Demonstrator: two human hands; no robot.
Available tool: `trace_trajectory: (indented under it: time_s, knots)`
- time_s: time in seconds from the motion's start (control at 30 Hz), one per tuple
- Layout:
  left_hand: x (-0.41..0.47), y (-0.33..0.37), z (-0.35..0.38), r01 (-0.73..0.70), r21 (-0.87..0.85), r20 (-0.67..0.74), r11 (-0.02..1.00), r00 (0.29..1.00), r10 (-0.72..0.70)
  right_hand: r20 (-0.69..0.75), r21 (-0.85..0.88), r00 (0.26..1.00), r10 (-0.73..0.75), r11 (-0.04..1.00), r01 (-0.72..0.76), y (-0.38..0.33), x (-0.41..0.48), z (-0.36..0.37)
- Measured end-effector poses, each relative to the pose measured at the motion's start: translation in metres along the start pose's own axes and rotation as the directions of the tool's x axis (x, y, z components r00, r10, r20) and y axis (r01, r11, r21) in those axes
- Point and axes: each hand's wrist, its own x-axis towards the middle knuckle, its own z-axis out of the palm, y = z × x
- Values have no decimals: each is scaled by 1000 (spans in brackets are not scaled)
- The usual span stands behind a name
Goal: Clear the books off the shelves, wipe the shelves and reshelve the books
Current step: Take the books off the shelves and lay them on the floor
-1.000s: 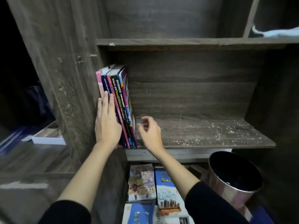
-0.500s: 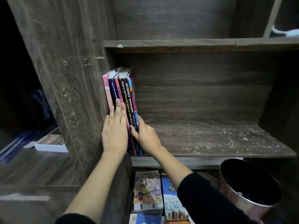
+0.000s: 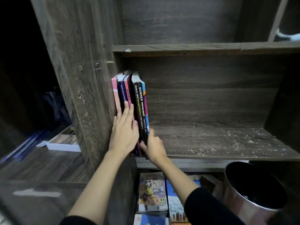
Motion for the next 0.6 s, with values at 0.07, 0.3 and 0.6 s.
trace_trajectory:
  time_s: [0.07,0.3,0.6]
  knots:
    - [-5,5,-1,41,-245,-92,969,994,-66,-5,-21,1000,-23,1000,23,2,-11,-1]
    - [-24,28,7,274,-473,-93,838,930,-356,19,-95,995,-98,991,99,5,-48,-5]
    - [-5,46,10,496,-348,-90,796,827,-554,35,-138,987,-159,977,162,12,-52,-7]
